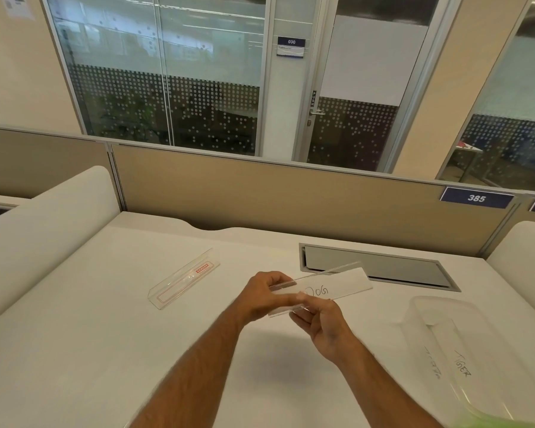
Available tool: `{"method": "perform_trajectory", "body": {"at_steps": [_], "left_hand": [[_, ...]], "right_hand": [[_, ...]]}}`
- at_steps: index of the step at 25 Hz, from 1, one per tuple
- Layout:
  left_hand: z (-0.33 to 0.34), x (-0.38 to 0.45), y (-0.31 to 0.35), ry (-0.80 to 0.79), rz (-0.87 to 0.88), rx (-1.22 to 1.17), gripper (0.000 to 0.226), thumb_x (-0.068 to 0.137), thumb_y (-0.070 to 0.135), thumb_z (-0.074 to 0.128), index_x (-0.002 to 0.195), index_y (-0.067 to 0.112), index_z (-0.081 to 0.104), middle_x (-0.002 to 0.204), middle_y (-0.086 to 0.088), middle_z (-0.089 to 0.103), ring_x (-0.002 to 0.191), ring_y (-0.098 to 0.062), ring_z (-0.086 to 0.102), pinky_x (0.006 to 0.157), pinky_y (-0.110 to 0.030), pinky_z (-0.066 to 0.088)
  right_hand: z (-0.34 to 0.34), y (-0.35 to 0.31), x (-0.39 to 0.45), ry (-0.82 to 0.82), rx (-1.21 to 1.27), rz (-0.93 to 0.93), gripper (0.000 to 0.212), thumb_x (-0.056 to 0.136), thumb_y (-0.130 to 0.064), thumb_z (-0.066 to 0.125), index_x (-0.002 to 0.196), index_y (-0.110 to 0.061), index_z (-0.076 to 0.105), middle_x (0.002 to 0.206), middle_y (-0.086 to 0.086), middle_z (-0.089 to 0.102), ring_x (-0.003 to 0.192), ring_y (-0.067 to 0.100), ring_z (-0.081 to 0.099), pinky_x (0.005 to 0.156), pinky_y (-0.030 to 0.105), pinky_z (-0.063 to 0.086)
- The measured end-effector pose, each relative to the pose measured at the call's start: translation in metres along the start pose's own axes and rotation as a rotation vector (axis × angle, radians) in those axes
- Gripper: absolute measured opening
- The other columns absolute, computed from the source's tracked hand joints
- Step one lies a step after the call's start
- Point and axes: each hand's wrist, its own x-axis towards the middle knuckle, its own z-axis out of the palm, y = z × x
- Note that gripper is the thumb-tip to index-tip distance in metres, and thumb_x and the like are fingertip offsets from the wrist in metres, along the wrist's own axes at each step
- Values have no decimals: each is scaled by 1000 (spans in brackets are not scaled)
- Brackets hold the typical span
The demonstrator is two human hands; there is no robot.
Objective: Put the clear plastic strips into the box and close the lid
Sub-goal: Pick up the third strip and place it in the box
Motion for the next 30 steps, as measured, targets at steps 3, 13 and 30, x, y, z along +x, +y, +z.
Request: {"method": "perform_trajectory", "body": {"at_steps": [3, 13, 30], "left_hand": [[-3, -2, -1, -52, 20, 129, 62, 64, 36, 91, 118, 17, 68, 119, -4, 68, 107, -25, 64, 90, -39, 60], [-18, -8, -9, -41, 16, 236, 65, 61, 29, 94, 119, 18, 68, 117, -5, 69, 101, -25, 67, 83, -28, 60], [-4, -10, 0, -125, 31, 402, 65, 65, 28, 91, 123, 18, 64, 119, -5, 67, 101, -22, 65, 83, -22, 58]], "right_hand": [[-7, -1, -2, 38, 15, -4, 31, 86, -11, 67, 114, 2, 66, 108, 16, 73, 94, 26, 71, 94, 39, 54], [-62, -43, -5, 265, 115, -175, 27, 78, -11, 75, 103, -9, 65, 97, 13, 69, 88, 26, 67, 69, 32, 58], [-40, -80, -21, -197, -1844, -303, 69, 58, -60, 76, 120, -38, 55, 106, -10, 66, 86, 8, 61, 74, 27, 56]]}}
